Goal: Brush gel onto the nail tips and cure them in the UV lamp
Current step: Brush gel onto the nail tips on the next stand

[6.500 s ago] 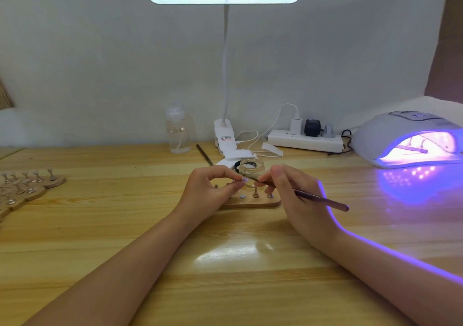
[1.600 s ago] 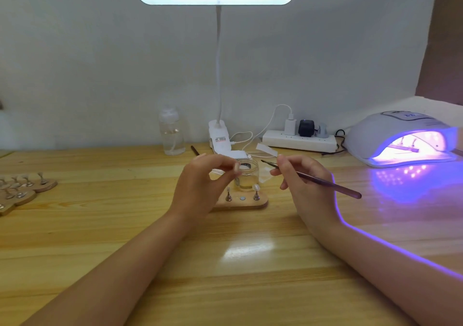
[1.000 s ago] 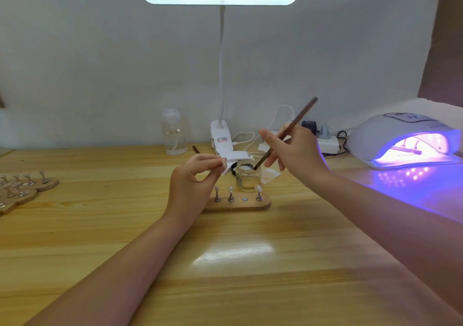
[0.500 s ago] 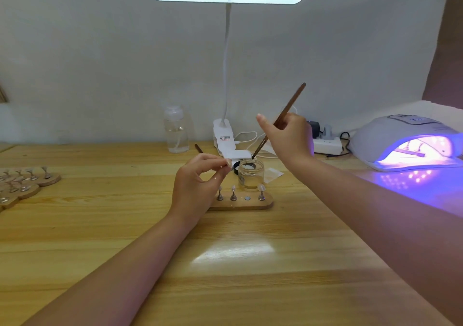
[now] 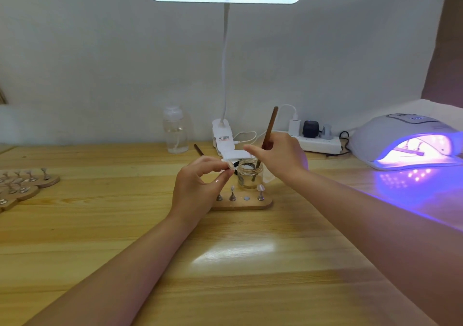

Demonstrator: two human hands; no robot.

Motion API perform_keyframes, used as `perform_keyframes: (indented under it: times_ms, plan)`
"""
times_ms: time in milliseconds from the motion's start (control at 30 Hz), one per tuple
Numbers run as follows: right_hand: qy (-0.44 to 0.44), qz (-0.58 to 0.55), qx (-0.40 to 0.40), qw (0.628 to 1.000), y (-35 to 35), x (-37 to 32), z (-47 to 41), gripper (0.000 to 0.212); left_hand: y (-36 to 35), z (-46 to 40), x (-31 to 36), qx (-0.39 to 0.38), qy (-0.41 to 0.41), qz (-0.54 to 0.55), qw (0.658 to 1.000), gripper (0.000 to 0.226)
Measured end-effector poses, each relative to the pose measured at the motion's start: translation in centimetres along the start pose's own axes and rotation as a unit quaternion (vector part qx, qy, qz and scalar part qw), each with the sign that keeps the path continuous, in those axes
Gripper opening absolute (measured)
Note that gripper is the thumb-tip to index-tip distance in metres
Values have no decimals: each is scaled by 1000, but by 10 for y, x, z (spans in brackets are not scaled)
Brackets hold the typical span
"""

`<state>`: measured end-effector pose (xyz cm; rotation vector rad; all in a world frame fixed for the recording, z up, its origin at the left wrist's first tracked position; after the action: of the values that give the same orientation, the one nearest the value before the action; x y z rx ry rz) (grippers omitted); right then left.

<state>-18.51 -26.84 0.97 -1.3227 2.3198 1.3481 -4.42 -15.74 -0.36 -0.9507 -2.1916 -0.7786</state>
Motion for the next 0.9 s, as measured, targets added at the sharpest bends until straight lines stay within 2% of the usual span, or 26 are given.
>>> perform_keyframes:
  times_ms: [100,233,367,600,767,900]
  plan:
    - [-11,-38,58,998,17,2,-3,41,0,1,1,-2,-4,-3,1000,20]
    - [-45,-83,93,991,27,12,-4,30,-1,1,2,-6,-5,-15,1000,18]
    - [-84,-117,114,983,27,26,-1,33,-2,1,2,-12,-5,-23,1000,13]
    - [-72,-119,156,978,45,25,2,38,-3,1,2,-15,-14,-35,999,11]
    - [-7,-308,237,921,62,4,21,29,-3,1,3,-9,-27,-34,999,13]
    - [97,-312,162,931,51,-20,48,22,-3,2,3,-7,-31,-32,999,15]
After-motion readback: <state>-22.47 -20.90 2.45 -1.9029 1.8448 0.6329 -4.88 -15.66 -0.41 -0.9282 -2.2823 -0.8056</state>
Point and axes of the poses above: each hand's wrist, its own z-axis away from the middle knuckle, its own y-axis out of the back of the hand, x = y × z, the point moved 7 cm from there along -z, towards the middle knuckle, and after that the axes turned 9 degrees about y, right-handed, at the moved point
